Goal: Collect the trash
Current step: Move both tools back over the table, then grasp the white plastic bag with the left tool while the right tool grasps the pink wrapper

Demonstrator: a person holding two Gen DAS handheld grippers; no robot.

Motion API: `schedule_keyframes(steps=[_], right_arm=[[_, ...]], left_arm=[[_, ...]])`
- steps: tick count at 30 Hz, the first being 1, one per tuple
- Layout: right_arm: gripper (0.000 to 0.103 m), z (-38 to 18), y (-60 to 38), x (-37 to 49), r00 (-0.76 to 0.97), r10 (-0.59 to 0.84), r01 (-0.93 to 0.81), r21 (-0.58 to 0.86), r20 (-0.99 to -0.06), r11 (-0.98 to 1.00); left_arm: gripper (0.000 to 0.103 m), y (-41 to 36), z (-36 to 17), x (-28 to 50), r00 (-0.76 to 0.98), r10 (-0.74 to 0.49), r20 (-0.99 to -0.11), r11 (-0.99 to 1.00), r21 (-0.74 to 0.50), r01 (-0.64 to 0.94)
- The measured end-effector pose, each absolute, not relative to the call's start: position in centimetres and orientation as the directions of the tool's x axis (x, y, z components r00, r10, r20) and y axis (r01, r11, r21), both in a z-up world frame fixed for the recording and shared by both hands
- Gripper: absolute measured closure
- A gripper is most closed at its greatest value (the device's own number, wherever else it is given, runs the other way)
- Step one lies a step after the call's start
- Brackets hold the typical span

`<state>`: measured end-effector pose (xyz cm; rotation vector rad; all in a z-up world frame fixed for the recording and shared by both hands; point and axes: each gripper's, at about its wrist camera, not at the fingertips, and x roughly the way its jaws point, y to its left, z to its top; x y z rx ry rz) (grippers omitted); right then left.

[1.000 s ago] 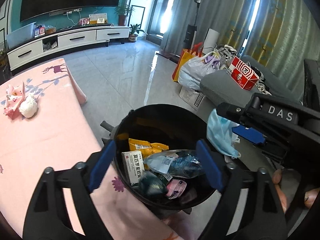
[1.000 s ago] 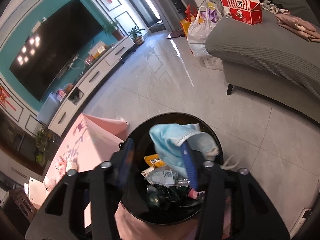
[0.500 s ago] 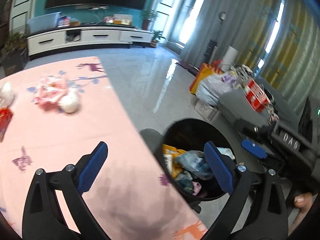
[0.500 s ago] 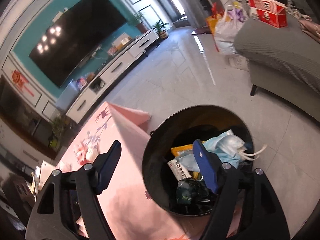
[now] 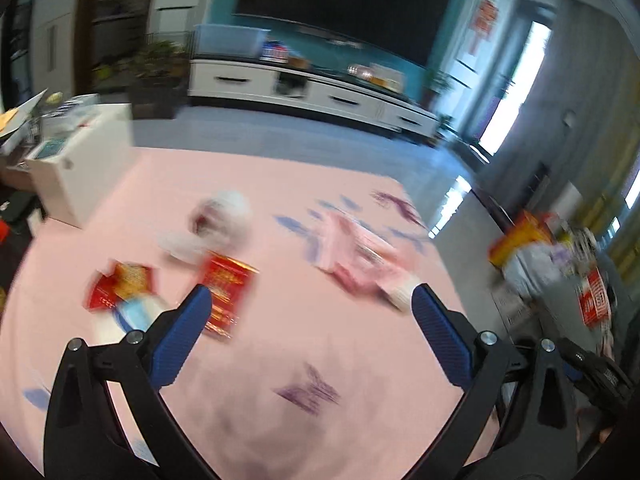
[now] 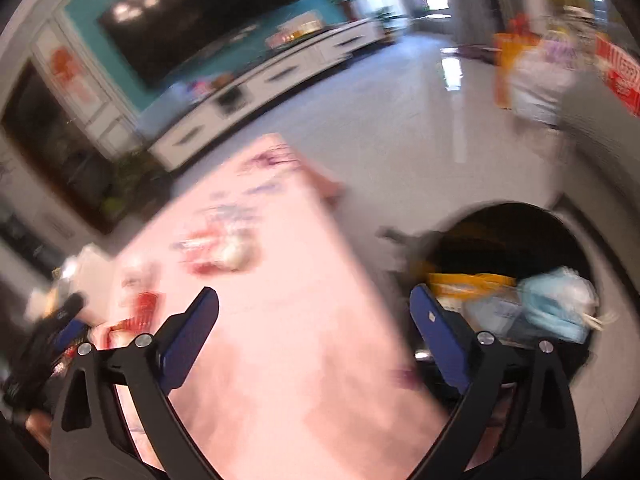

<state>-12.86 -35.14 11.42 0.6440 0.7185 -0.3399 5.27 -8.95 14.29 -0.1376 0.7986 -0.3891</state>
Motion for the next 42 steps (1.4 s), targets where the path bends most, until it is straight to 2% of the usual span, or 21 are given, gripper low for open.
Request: schedule_keyframes(steps=[2,5,10,14,18,24,26,28,29,30,32,33,34,36,39,42], right_arm=[[0.006,12.3,-33.9,-9.3,0.725,-0.01,0.432,0.443,-0.689,0.785],[0.005,12.5,-32.4,-3.2,0.699,-0.023,0.428,0.392,-0.715,0.814],[0.005,9.0,-30.7,5.5,0.612,-0.086,0.469,0.274,-0.786,0.84],[0.005,5.5,-28.9,11.1,0.548,-0.106,0.434,0.174,-0.83,0.884],[0.005,2.6,-28.1,14.0,0.483,-0.173,0.438,0.066,-0.858,0.897],[0.006,0.2,-28.0,14.6,0.443,-0.172,0.424,0.037,-0.88,0.905],[0.011,0.2,-28.0,14.7,0.448,-0.178,0.425,0.034,-0.876,0.905],[0.024,0.0,-28.1,14.7,0.443,-0.171,0.416,0.033,-0.88,0.909],[0.028,-0.2,-28.0,14.8,0.434,-0.185,0.406,0.008,-0.882,0.914],[0.033,-0.3,-27.9,14.8,0.431,-0.194,0.394,-0.009,-0.881,0.919],[0.039,-0.3,-28.0,14.8,0.435,-0.182,0.386,0.0,-0.882,0.923],[0.044,-0.2,-28.0,14.7,0.439,-0.173,0.388,0.012,-0.882,0.922],[0.048,-0.2,-28.2,14.7,0.442,-0.171,0.388,0.015,-0.881,0.922],[0.056,-0.1,-28.0,14.8,0.444,-0.166,0.375,0.014,-0.88,0.927],[0.064,0.3,-27.6,14.8,0.448,-0.154,0.353,0.016,-0.88,0.936],[0.065,1.5,-27.2,14.5,0.478,-0.138,0.341,0.039,-0.867,0.939]], left_arm=[[0.003,-6.3,14.9,7.9,0.644,-0.383,-0.662,0.922,-0.321,0.218],[0.003,-4.0,14.7,11.8,0.628,-0.415,-0.659,0.903,-0.384,0.193],[0.003,-3.6,11.7,17.6,0.585,-0.379,-0.717,0.917,-0.374,0.137],[0.003,-4.5,7.6,22.0,0.504,-0.381,-0.775,0.916,-0.39,0.094],[0.004,-5.3,4.8,24.0,0.46,-0.385,-0.8,0.914,-0.401,0.066],[0.006,-6.1,3.2,24.5,0.454,-0.338,-0.824,0.935,-0.35,0.06],[0.008,-6.2,2.6,24.8,0.431,-0.353,-0.83,0.928,-0.369,0.05],[0.009,-6.4,1.9,25.0,0.403,-0.375,-0.835,0.921,-0.386,0.056],[0.013,-6.4,1.6,25.2,0.392,-0.375,-0.84,0.921,-0.385,0.056],[0.024,-6.4,1.3,25.2,0.382,-0.369,-0.847,0.924,-0.38,0.052],[0.031,-6.5,1.1,25.2,0.395,-0.353,-0.848,0.93,-0.364,0.05],[0.045,-6.5,1.1,25.2,0.392,-0.347,-0.852,0.933,-0.356,0.053],[0.047,-6.5,0.9,25.3,0.381,-0.352,-0.855,0.931,-0.36,0.051],[0.06,-6.3,0.9,25.2,0.394,-0.357,-0.847,0.928,-0.369,0.049],[0.07,-5.8,0.9,25.0,0.401,-0.366,-0.84,0.923,-0.382,0.044],[0.072,-5.2,2.0,24.5,0.429,-0.397,-0.811,0.906,-0.421,0.042]])
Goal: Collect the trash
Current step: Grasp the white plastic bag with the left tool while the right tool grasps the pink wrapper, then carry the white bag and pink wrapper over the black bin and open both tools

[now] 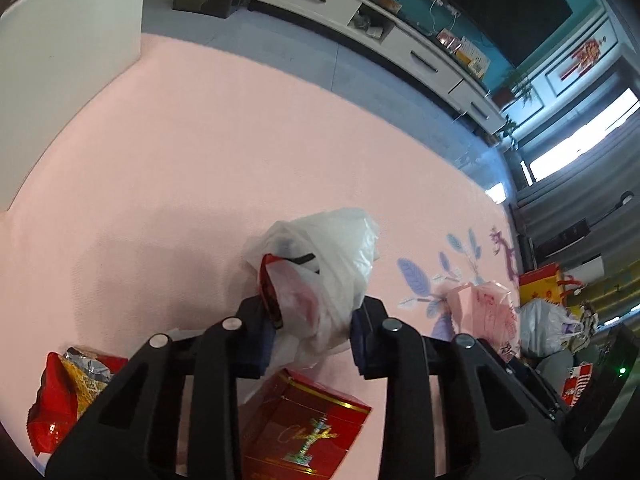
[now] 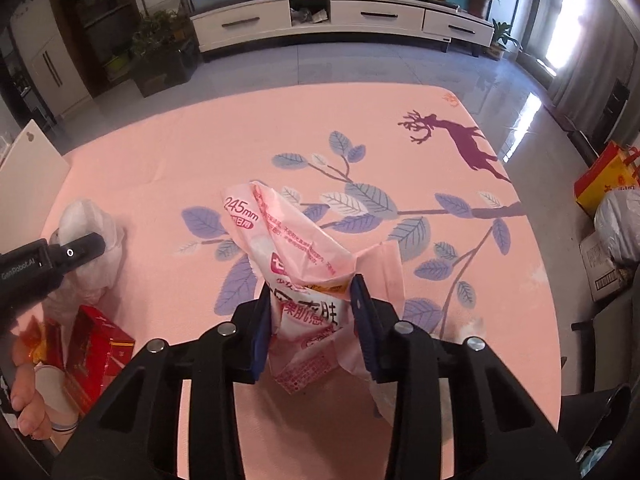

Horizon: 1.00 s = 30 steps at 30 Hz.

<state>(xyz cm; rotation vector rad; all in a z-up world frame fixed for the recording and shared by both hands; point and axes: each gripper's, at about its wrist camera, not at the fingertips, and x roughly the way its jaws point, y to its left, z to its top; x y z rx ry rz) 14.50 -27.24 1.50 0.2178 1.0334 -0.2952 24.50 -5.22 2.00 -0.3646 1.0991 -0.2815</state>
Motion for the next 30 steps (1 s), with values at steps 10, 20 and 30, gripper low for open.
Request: schedule_keyframes(steps=[10,20,30], right_arm=[[0.065,8.2,-25.4,9.2,0.643,-0.076,0.295,0.154,-0.762,0.943],[0.065,12.1,-25.3,-1.3,0.709,-0.012,0.227,0.213,-0.705,0.95],[0.064,14.2,-30.5,-12.8,0.802,-0.044,0.312,0.355,-0.596,0.881]], left_arm=[[0.072,-4.6,8.8,17.7,0.543,-0.475,-0.692,0.864,-0.485,0.137],[0.069,-6.1,13.7,5.0,0.585,-0.535,-0.61,0.837,-0.48,0.265],[0.069,-6.7,14.6,-3.5,0.579,-0.598,-0.555,0.791,-0.524,0.315]])
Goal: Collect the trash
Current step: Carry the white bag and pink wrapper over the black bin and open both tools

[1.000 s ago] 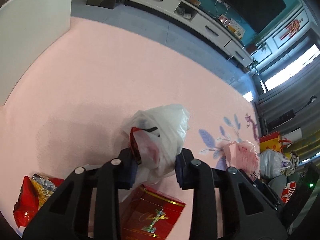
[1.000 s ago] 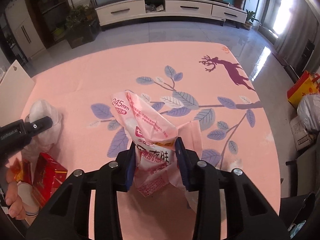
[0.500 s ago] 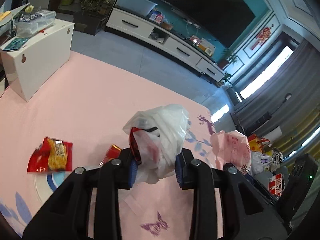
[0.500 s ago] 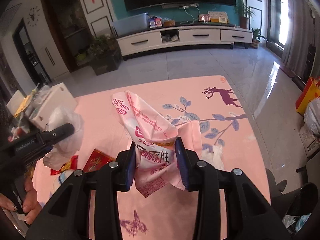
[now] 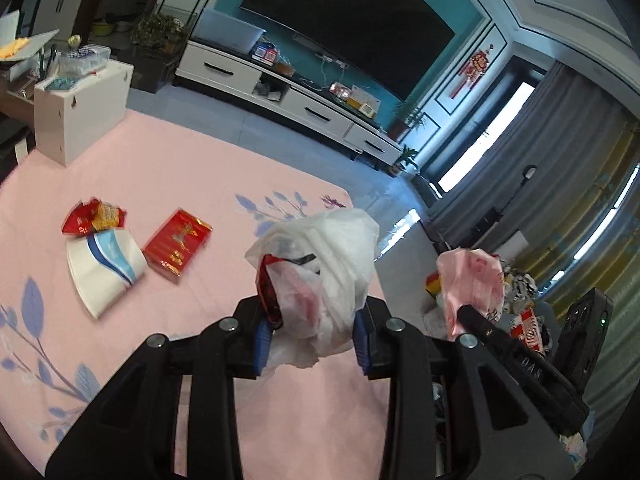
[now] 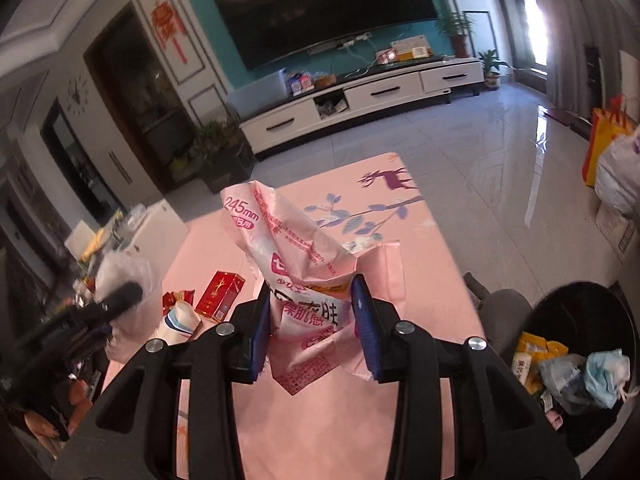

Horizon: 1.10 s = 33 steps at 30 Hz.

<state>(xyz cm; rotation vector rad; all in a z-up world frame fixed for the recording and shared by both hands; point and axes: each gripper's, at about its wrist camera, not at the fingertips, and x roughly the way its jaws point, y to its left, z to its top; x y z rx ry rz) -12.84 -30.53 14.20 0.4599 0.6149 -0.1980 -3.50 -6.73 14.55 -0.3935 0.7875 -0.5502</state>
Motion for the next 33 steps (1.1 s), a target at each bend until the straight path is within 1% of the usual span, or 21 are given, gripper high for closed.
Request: schedule_keyframes(steps=[2,6,11,14,15,17,21,25,29,33], right_arm=[[0.063,14.3,-31.7,-14.7,0.804,-0.104,0.364,0.346,-0.586,0.865],[0.062,13.7,-34.1,-17.8,0.787,-0.196,0.453,0.332,-0.584,0.828],[0.061,12.4,-36.7,-19.7,0.742,-0.264,0.55,0.334,-0.616,0.765],[0.061,11.4,-38.5,-22.2,0.722,-0.327,0.634,0.395,-0.609,0.664],[0.059,11.0,-38.9,-22.7,0.713,-0.342,0.654,0.405,-0.611,0.639],[0.059,10.1,-39.9,-22.9,0.681,-0.348,0.683,0.39,-0.644,0.617],[0.059,9.5,-41.5,-24.5,0.655,-0.38,0.724,0.4,-0.653,0.562],[0.059,9.5,-42.1,-25.9,0.603,-0.438,0.773,0.353,-0.666,0.528],[0.059,9.5,-43.0,-27.6,0.59,-0.461,0.787,0.344,-0.663,0.512],[0.059,8.8,-44.0,-28.5,0.563,-0.47,0.809,0.336,-0.68,0.483]], left_arm=[[0.069,-7.3,13.8,-4.5,0.537,-0.627,-0.565,0.772,-0.542,0.332],[0.069,-8.7,12.6,-5.3,0.498,-0.621,-0.605,0.781,-0.526,0.336],[0.069,-11.1,12.0,-5.8,0.467,-0.655,-0.594,0.755,-0.548,0.361],[0.068,-13.2,12.1,-6.2,0.43,-0.694,-0.577,0.72,-0.563,0.406],[0.068,-13.9,12.0,-6.2,0.419,-0.704,-0.573,0.71,-0.57,0.413],[0.068,-15.6,12.0,-6.5,0.391,-0.715,-0.58,0.699,-0.571,0.431],[0.068,-18.7,12.2,-7.5,0.359,-0.734,-0.576,0.673,-0.549,0.496],[0.067,-21.7,12.0,-8.1,0.313,-0.753,-0.578,0.641,-0.541,0.544],[0.067,-24.9,11.8,-8.9,0.261,-0.77,-0.583,0.603,-0.528,0.598],[0.067,-28.1,11.1,-9.2,0.216,-0.78,-0.588,0.568,-0.518,0.64]])
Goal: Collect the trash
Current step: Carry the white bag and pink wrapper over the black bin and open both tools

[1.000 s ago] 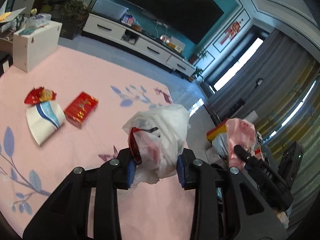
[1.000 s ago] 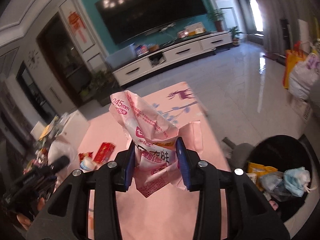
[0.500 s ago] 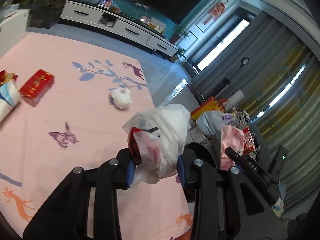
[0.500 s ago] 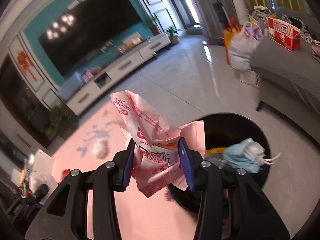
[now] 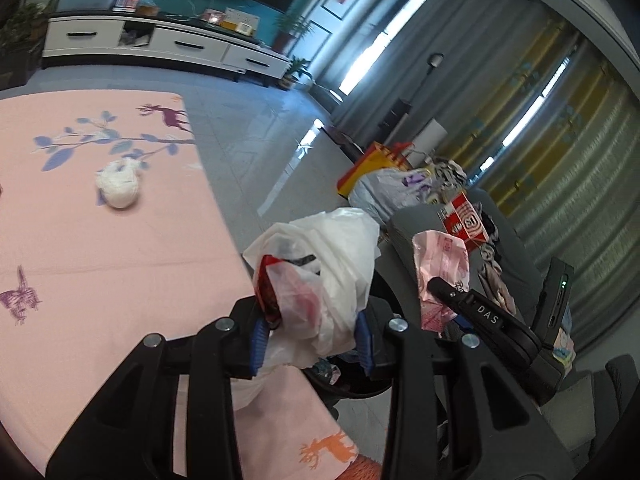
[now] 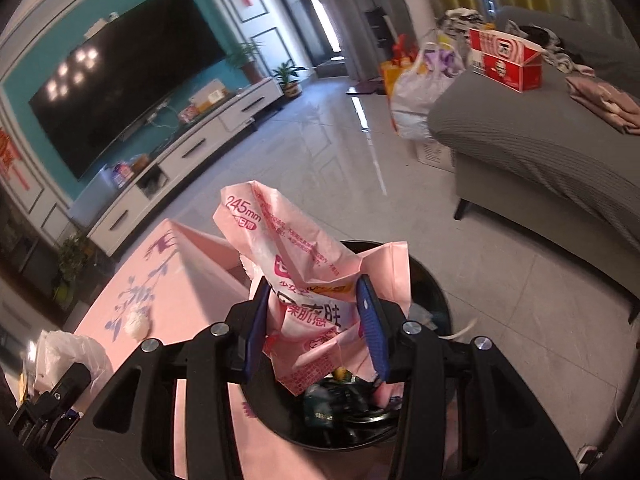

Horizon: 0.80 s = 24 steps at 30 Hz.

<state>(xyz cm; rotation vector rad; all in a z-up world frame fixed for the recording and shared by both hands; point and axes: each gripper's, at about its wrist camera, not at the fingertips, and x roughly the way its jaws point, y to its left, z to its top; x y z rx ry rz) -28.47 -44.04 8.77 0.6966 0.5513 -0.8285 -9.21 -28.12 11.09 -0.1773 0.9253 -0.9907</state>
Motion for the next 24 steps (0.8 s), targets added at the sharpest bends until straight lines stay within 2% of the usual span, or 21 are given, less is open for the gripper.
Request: schedule_keyframes(steps=[13,24], right_arm=[[0.059,6.3,-47.7,-30.0,0.546,-0.415,0.828,0.394,-0.728,0.398],[0.057,6.2,-47.8,-29.7,0.531,-0.411,0.837,0.383,-0.741,0.391]], left_arm=[[0.067,-37.7,7.1,-10.9,0.078,-0.77,-0.633,0.473,-0.484,0.736],[0.066,-40.3,5.1,-11.5,0.041,-0.73,-0.683,0.466,-0.453,0.76]])
